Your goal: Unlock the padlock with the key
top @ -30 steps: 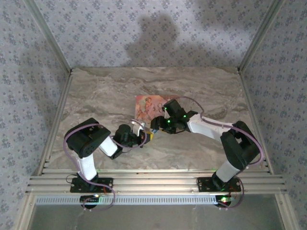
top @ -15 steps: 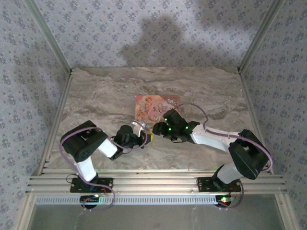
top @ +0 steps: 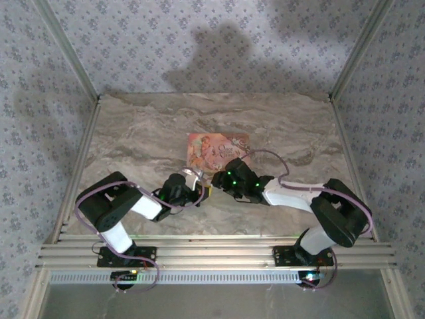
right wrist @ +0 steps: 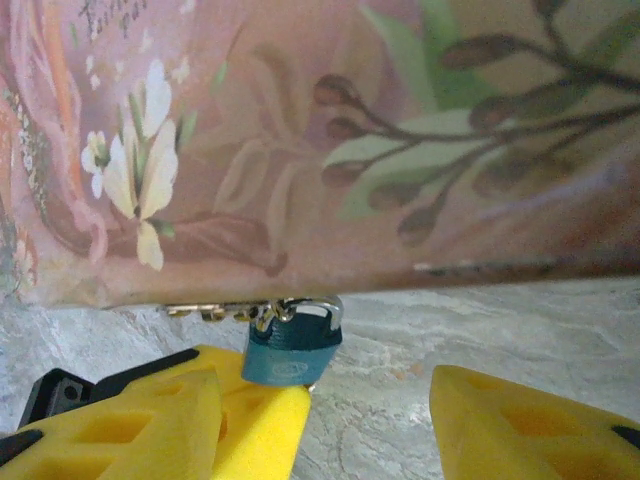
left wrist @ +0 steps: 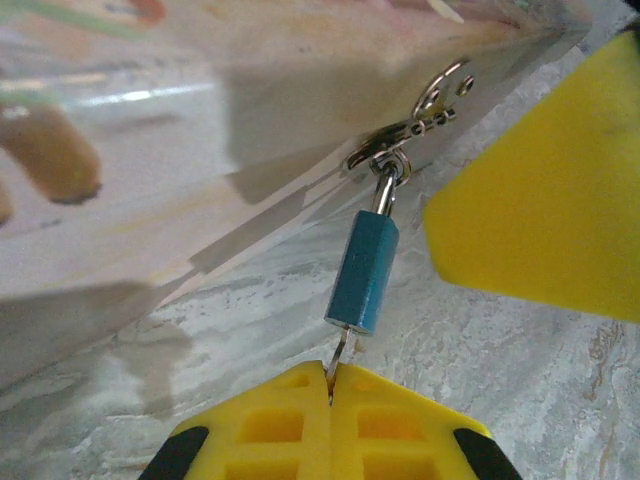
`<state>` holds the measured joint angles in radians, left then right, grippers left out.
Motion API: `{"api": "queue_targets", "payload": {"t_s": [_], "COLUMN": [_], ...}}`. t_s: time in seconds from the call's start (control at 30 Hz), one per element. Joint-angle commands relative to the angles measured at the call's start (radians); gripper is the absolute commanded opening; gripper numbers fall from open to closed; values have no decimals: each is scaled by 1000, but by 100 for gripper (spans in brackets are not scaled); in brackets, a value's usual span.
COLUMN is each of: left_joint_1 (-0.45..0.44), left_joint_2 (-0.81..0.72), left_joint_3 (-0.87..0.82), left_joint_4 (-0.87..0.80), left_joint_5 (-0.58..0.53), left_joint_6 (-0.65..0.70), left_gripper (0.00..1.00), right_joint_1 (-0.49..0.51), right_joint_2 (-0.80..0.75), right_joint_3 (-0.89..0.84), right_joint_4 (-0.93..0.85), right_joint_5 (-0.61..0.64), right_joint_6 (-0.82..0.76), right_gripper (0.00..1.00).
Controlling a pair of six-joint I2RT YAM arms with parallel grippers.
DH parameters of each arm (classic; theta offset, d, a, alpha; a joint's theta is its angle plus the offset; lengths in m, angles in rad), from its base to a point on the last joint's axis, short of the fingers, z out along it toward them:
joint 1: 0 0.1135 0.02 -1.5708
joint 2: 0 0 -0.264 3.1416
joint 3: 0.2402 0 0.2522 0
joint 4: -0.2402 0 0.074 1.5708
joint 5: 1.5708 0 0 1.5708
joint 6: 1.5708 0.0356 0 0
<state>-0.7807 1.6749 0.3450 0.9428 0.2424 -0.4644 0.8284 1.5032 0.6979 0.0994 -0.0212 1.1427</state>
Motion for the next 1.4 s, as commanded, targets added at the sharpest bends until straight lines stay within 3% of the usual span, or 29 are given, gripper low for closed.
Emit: {"api": "queue_targets", "payload": {"t_s": [0.0, 0.4, 0.77, 0.97, 1.17, 1.37], "left_joint_1": [-12, -15, -19, -41, -94, -192], "left_joint_2": [-15, -45, -93, -127, -156, -170], "left_joint_3": [20, 17, 19, 37, 82, 165], "left_joint_4": [2, -2, -49, -124, -244, -434], "left_joint_5": [-14, -8, 2, -13, -91, -312], "left_joint_6": [-11, -43, -22, 43, 177, 366], "left_gripper": [0, 0, 0, 0, 0, 0], "right_joint_1": [4, 6, 12, 11, 5, -2], "right_joint_2": [29, 93, 115, 114, 105, 89], "right_joint_3": [-7, 8, 30, 42, 82, 104], "right_joint_4": [62, 112, 85, 72, 11, -60], "right_joint_5": [14, 4, 7, -2, -44, -71], "right_joint_6": [42, 52, 51, 54, 63, 82], "right_gripper": [57, 52, 38, 22, 4, 0]}}
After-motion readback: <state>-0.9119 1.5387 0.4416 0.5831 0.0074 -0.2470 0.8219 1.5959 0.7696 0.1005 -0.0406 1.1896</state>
